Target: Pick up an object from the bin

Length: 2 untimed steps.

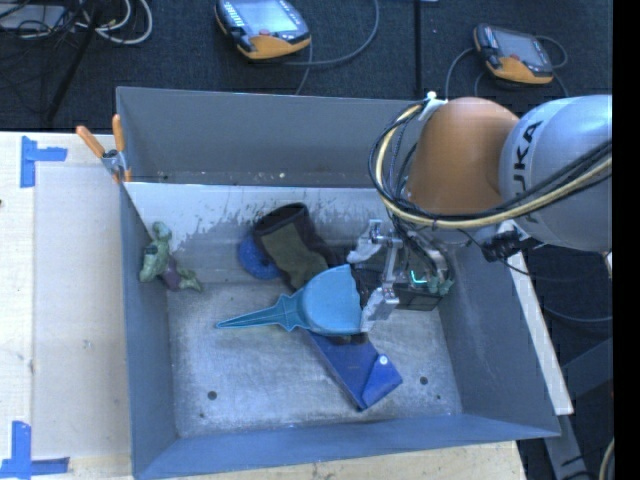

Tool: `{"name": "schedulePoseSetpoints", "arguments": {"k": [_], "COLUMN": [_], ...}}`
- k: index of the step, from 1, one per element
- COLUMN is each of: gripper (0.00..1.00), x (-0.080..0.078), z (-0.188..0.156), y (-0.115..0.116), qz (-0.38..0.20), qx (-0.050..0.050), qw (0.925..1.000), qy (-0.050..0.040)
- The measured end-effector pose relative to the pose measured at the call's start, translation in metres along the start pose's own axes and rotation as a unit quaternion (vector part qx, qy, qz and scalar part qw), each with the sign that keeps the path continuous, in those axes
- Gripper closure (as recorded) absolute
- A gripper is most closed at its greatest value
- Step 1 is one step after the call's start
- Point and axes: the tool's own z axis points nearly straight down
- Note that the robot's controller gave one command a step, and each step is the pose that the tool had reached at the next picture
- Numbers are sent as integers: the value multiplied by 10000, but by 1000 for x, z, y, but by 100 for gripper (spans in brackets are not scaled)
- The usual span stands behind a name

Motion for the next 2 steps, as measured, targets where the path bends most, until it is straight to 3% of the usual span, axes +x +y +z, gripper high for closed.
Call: {"name": "schedulePoseSetpoints", "arguments": {"k": [1, 2], "gripper": [0, 0], "x": [-2, 5], "z": [-4, 45], "y": [0, 16], "qz": [0, -666], "qx": [0, 8], "qw": [10000, 9978], "qy": [-35, -57]}}
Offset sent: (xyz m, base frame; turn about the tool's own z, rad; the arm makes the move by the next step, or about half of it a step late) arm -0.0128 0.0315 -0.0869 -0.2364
